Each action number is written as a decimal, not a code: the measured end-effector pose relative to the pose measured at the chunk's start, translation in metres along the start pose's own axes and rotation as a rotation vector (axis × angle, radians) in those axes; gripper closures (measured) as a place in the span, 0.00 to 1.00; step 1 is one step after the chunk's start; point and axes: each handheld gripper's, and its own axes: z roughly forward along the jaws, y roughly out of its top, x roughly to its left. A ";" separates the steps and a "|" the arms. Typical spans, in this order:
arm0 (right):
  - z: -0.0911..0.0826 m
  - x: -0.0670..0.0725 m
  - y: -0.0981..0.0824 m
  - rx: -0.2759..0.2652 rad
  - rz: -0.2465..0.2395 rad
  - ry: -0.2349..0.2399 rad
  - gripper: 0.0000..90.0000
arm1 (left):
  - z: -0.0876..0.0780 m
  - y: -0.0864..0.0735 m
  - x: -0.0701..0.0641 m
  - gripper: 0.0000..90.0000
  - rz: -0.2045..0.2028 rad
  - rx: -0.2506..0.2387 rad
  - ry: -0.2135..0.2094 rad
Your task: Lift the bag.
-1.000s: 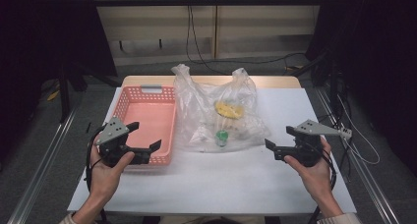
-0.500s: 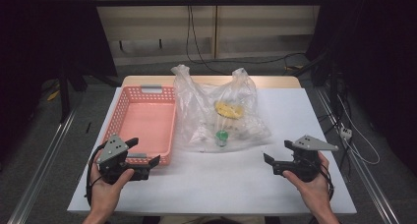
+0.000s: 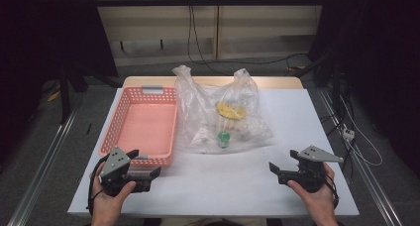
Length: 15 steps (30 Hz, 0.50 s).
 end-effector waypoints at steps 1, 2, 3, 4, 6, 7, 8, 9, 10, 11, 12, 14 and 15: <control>0.001 -0.001 -0.003 -0.003 0.007 -0.004 0.15 | 0.001 -0.003 -0.002 0.08 -0.005 0.005 0.003; 0.002 -0.001 -0.005 0.000 0.011 -0.003 0.15 | 0.002 -0.006 -0.003 0.08 -0.001 0.013 0.000; 0.002 -0.001 -0.007 0.008 0.014 0.001 0.15 | 0.002 -0.008 -0.003 0.08 0.008 0.021 -0.007; 0.003 -0.001 -0.008 0.012 0.012 0.000 0.15 | 0.001 -0.010 -0.004 0.08 0.009 0.017 -0.005; 0.004 0.000 -0.009 0.016 0.012 0.004 0.15 | -0.001 -0.013 -0.005 0.08 0.010 0.000 0.009; 0.004 0.000 -0.009 0.016 0.011 0.005 0.15 | -0.003 -0.014 -0.005 0.08 0.015 -0.008 0.013; 0.004 0.001 -0.009 0.012 0.006 0.006 0.15 | -0.005 -0.016 -0.005 0.08 0.013 -0.017 0.016; 0.003 0.001 -0.010 0.013 -0.002 0.005 0.15 | -0.007 -0.017 -0.005 0.08 0.005 -0.029 0.026; 0.003 0.001 -0.010 0.015 -0.006 0.004 0.15 | -0.009 -0.017 -0.004 0.08 -0.002 -0.038 0.031; 0.002 0.001 -0.010 0.013 -0.008 0.004 0.15 | -0.009 -0.018 -0.004 0.08 -0.011 -0.043 0.033; 0.002 0.001 -0.010 0.008 -0.005 0.009 0.15 | -0.009 -0.018 -0.003 0.07 -0.015 -0.043 0.037; 0.002 0.001 -0.009 0.006 -0.005 0.010 0.15 | -0.007 -0.018 -0.002 0.07 -0.032 -0.039 0.006; 0.003 0.001 -0.009 0.009 -0.008 0.009 0.15 | -0.007 -0.017 -0.003 0.07 -0.038 -0.047 -0.006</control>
